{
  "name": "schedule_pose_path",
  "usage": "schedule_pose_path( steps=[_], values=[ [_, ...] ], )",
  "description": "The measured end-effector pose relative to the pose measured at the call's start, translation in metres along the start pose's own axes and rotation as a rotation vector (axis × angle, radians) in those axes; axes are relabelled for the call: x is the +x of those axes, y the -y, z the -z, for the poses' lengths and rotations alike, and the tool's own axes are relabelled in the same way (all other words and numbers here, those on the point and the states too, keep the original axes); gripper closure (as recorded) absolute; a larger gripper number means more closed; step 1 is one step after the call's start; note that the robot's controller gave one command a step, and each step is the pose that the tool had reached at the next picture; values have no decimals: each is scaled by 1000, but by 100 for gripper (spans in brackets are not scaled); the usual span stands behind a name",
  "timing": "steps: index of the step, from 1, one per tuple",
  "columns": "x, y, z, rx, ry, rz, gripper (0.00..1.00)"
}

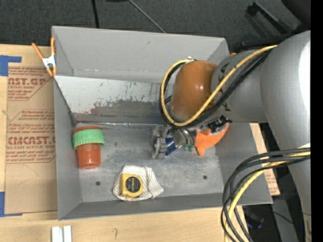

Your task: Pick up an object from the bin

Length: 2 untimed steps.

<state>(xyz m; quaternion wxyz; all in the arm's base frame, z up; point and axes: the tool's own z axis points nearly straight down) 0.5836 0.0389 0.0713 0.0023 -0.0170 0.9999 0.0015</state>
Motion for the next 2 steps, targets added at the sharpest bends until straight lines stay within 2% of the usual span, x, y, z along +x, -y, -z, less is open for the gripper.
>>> schedule_pose_path(
  steps=[1,2],
  values=[
    [0,0,0,0,0,0,100],
    [1,-11,170,2,5,20,100]
  ],
)
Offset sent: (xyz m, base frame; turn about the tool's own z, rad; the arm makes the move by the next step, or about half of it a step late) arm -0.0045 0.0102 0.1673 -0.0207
